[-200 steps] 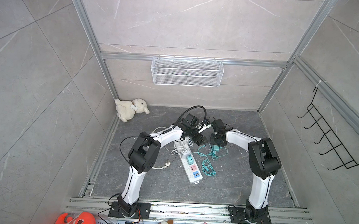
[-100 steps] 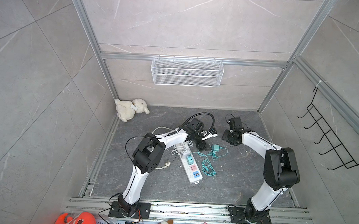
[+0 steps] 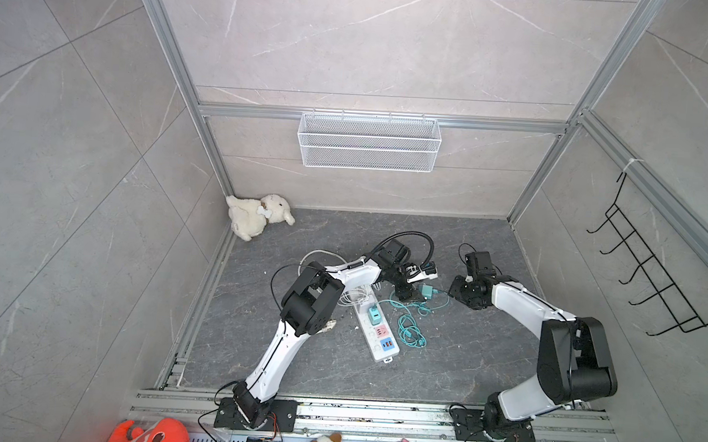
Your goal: Insert the plug
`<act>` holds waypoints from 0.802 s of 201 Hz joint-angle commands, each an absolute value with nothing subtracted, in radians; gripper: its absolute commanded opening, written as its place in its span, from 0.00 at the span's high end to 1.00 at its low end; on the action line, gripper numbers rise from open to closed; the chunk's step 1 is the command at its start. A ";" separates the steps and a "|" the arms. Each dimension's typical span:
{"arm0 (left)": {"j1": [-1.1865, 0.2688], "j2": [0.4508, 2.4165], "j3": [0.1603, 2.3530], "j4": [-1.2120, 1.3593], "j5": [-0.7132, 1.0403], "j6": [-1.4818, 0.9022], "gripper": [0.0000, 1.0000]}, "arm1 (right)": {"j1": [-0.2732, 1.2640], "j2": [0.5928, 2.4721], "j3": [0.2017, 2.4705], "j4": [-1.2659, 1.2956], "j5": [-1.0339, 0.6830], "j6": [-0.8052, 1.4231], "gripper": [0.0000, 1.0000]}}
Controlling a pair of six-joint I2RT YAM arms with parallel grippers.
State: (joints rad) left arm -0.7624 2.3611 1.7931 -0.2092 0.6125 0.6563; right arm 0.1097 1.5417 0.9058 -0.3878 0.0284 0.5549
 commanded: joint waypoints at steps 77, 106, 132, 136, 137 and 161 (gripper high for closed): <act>-0.757 2.499 2.092 -0.452 0.627 0.701 0.34 | 0.071 1.450 0.836 -0.379 -0.016 0.551 0.48; -0.756 2.509 2.125 -0.529 0.625 0.723 0.34 | 0.068 1.438 0.831 -0.379 -0.023 0.544 0.48; -0.755 2.522 2.151 -0.586 0.616 0.744 0.34 | 0.067 1.434 0.834 -0.377 -0.037 0.543 0.48; -0.755 2.523 2.156 -0.593 0.615 0.748 0.34 | 0.067 1.432 0.834 -0.377 -0.039 0.543 0.48; -0.755 2.524 2.158 -0.594 0.615 0.749 0.34 | 0.067 1.432 0.834 -0.376 -0.040 0.543 0.48; -0.755 2.544 2.193 -0.620 0.614 0.756 0.34 | 0.067 1.427 0.836 -0.377 -0.045 0.542 0.48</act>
State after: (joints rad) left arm -0.7586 2.5214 2.1330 -0.5476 0.6041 0.7193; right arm 0.0711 1.4548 0.8471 -0.3828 -0.0311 0.5537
